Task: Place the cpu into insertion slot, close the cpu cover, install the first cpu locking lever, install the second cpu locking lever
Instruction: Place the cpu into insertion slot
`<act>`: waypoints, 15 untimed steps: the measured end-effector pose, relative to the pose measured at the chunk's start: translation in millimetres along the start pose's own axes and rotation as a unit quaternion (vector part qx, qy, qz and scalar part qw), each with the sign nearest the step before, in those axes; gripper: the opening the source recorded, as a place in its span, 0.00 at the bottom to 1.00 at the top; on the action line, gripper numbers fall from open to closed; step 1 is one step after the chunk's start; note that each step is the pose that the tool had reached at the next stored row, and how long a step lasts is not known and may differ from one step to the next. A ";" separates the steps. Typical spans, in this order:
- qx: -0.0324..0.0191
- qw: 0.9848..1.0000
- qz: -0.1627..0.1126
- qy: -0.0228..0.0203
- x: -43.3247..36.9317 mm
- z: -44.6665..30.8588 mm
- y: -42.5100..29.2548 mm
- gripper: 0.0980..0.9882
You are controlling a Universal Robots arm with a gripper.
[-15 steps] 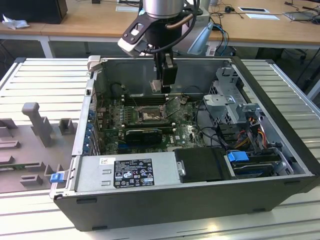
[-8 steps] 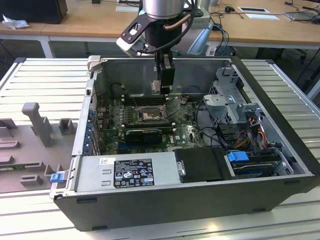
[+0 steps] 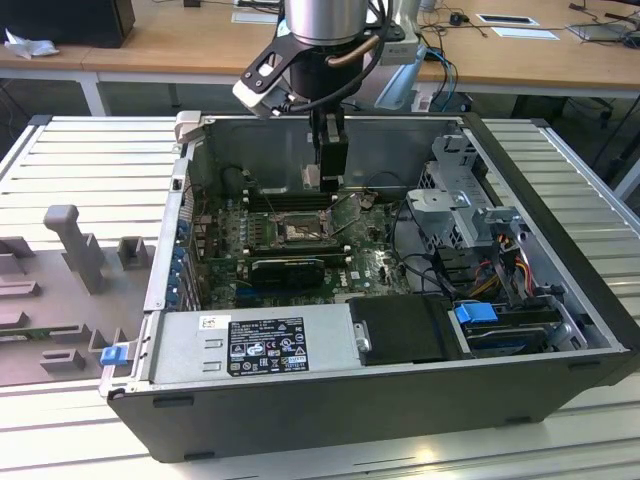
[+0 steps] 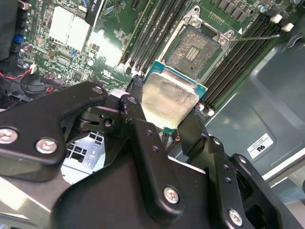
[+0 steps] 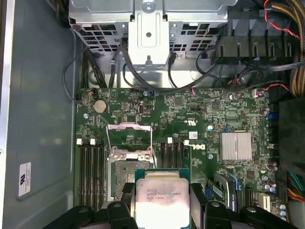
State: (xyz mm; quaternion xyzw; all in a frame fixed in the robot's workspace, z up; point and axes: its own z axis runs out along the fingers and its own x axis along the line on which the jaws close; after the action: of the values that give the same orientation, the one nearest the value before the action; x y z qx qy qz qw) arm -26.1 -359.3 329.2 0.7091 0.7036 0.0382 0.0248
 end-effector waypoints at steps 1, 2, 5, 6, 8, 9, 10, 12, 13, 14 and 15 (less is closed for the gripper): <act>0.000 1.000 0.000 0.000 0.0 1.0 -0.1 0.50; 0.000 1.000 0.000 0.000 0.0 1.8 -0.1 0.50; 0.000 1.000 0.000 0.000 -0.1 3.8 -0.3 0.50; 0.000 1.000 0.000 0.000 -0.1 4.3 -0.4 0.50; 0.000 1.000 0.000 0.000 -0.1 5.1 -0.5 0.50; 0.000 1.000 0.000 0.000 -0.1 5.5 -0.5 0.50; 0.000 1.000 0.000 0.000 -0.1 6.2 -0.6 0.50; 0.000 1.000 0.000 0.000 -0.1 7.4 -0.7 0.50; 0.000 1.000 0.000 0.000 -0.1 7.8 -0.7 0.50; 0.000 1.000 0.000 0.000 -0.2 8.4 -0.8 0.50; 0.000 1.000 0.000 0.000 -0.2 8.8 -0.8 0.50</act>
State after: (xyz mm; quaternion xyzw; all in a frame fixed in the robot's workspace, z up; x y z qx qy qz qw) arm -26.1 -359.3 320.3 0.7091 0.7036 0.0383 0.0248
